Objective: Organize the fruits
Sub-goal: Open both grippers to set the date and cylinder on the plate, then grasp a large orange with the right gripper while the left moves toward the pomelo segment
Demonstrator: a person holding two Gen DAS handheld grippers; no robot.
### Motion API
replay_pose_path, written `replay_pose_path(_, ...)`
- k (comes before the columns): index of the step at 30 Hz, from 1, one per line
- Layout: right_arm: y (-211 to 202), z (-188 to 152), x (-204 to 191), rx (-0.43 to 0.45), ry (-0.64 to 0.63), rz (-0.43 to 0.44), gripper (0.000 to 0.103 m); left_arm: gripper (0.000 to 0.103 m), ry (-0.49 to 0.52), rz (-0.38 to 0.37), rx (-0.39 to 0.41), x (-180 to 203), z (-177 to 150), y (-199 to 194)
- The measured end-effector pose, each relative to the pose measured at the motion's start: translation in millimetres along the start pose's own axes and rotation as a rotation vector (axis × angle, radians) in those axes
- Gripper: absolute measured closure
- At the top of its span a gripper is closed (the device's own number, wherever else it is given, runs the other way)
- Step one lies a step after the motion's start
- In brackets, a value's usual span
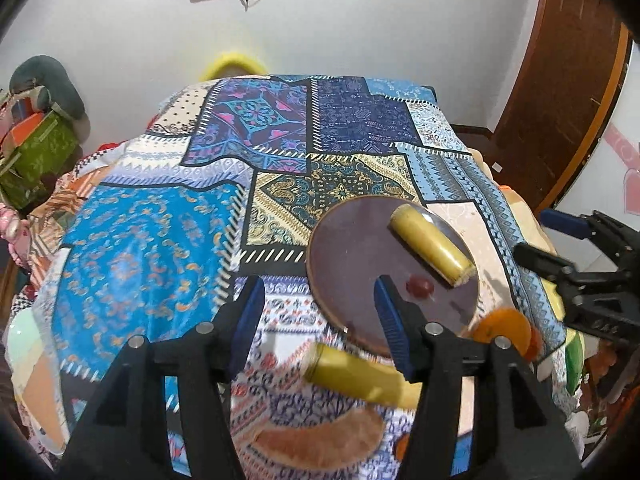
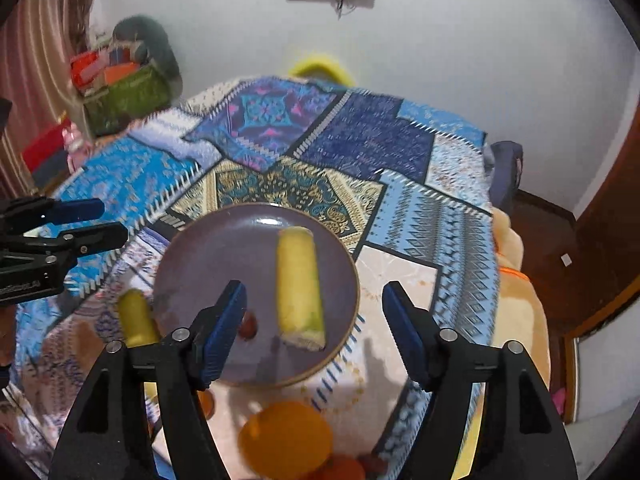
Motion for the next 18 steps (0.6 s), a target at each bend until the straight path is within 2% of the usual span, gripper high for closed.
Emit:
replay_pose_path(5, -32, -17, -8, 0.035, 0.022, -0.035, 0.034, 0.046, 0.004, 0.001, 0.007, -7, -18, -26)
replay_pose_path(8, -46, -28, -15, 0.045, 0.032, -0.042, 0.034, 0.04, 0.001, -0.006, 0.012, -11, -30, -39)
replay_pose_path(11, -58, -39, -22, 0.05, 0.049, -0.041, 0.033, 0.039, 0.01, 0.004, 0.006, -15, -43, -46)
replay_pose_path(18, -72, -61, -37, 0.048, 0.082, -0.034, 0.028, 0.035, 0.023, 0.026, -0.071, -32, -79, -41)
Point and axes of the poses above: each gripper's, at about its wrist camera, not at the fingertips, and y roughly the way its jaws point, x to its right, z to its top, the point moved 1 cm from there along y, roughly the way its jaws point, and after that the axes turned 15 degrees about -y, right-handed, at the moved point
